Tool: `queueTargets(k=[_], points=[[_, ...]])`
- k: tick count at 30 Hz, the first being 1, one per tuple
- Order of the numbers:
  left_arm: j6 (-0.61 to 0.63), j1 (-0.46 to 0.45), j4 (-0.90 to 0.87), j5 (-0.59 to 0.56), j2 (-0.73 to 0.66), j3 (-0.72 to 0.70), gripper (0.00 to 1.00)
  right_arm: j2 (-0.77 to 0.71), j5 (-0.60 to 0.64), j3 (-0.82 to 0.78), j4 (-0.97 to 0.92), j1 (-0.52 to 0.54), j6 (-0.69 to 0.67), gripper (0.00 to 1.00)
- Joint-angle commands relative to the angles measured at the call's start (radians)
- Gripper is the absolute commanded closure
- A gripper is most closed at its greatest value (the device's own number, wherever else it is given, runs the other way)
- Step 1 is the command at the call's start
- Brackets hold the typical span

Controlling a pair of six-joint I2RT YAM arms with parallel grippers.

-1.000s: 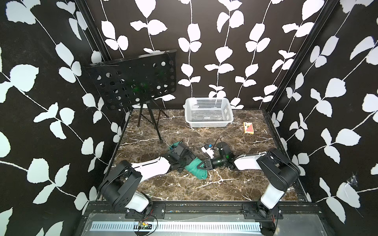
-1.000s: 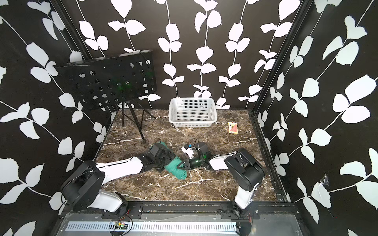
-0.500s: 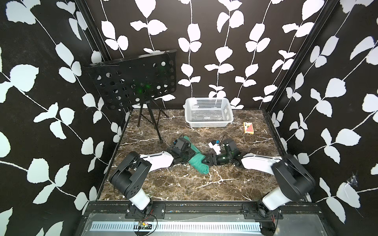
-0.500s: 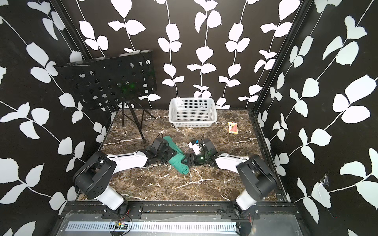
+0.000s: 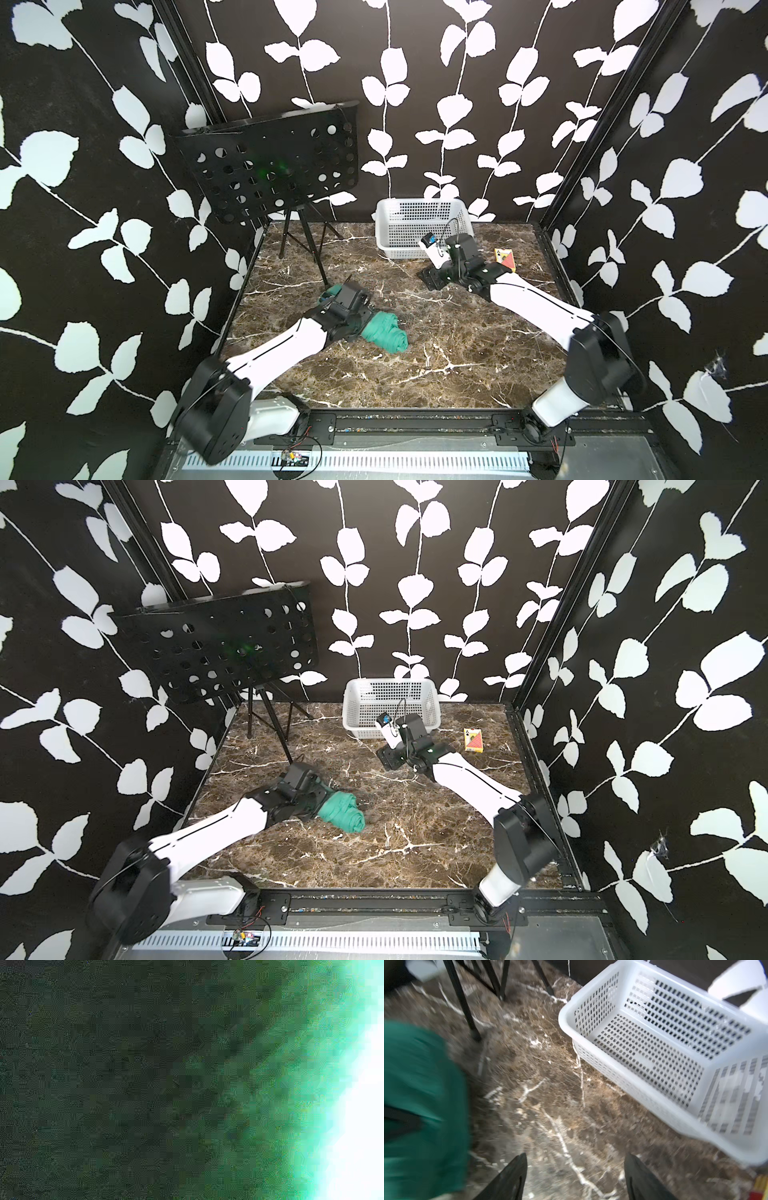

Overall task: Roll up the long pants
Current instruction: Pick up the long pant at the center of the board, then move the bin to the center of the board.

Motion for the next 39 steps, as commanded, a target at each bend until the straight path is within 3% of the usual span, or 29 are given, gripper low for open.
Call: queueTargets(k=[1, 6, 12, 24, 31, 39], points=[[-0.061, 0.017, -0.113, -0.088, -0.116, -0.031, 0.68, 0.081, 0.052, 0.097, -0.047, 0.001, -0.276, 0.24], [-0.061, 0.032, -0.191, -0.114, -0.229, -0.047, 0.67, 0.225, 0.087, 0.296, -0.173, -0.003, -0.427, 0.26], [-0.063, 0.040, -0.261, -0.129, -0.316, -0.056, 0.66, 0.286, 0.100, 0.414, -0.189, -0.018, -0.488, 0.26], [-0.028, 0.046, -0.335, -0.140, -0.372, -0.018, 0.67, 0.466, -0.048, 0.679, -0.431, -0.080, -0.568, 0.31], [0.006, 0.050, -0.353, -0.134, -0.379, 0.002, 0.67, 0.639, -0.055, 0.908, -0.566, -0.110, -0.598, 0.46], [0.023, 0.051, -0.372, -0.137, -0.391, 0.013, 0.67, 0.685, -0.063, 0.965, -0.572, -0.119, -0.648, 0.72]])
